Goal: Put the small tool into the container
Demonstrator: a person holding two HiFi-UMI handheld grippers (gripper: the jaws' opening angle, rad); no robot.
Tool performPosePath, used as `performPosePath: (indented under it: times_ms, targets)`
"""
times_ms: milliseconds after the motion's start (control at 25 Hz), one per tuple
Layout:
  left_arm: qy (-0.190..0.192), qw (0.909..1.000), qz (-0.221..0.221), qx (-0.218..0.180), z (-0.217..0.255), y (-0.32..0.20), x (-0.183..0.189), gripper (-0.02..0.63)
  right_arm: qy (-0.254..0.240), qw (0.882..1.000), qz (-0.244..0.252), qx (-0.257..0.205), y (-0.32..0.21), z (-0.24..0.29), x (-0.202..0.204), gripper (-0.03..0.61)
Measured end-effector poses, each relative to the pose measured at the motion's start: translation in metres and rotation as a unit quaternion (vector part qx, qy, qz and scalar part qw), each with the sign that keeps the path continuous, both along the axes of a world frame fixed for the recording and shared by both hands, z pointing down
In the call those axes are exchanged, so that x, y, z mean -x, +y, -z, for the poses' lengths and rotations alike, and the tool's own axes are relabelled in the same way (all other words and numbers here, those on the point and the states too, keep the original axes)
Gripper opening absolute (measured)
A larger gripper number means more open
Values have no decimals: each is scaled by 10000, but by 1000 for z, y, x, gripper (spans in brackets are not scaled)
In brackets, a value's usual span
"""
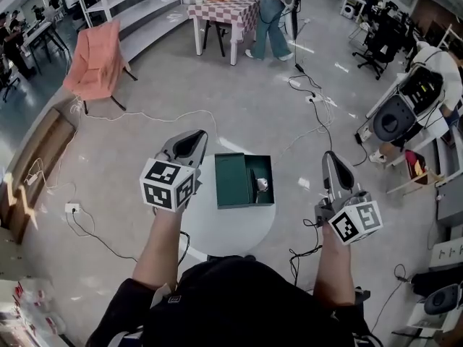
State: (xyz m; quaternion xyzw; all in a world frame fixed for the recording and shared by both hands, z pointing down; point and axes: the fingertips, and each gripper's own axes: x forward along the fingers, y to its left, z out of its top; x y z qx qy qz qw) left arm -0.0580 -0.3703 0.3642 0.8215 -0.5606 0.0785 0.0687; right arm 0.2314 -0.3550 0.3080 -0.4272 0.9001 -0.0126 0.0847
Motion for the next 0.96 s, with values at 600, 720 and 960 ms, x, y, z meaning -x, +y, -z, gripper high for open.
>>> performPosePath:
  times_ms: [600,720,960]
  targets:
    - [21,10000,-11,66,-3,10,-14,15,-90,9997,112,216,1,-19,2,8]
    - [47,10000,-12,68,-3,11,-15,15,-94,9996,105,228,3,-19,1,8]
    - [22,9999,-41,88,-5,14,-22,15,-124,9994,129,286,7,-22,-3,8]
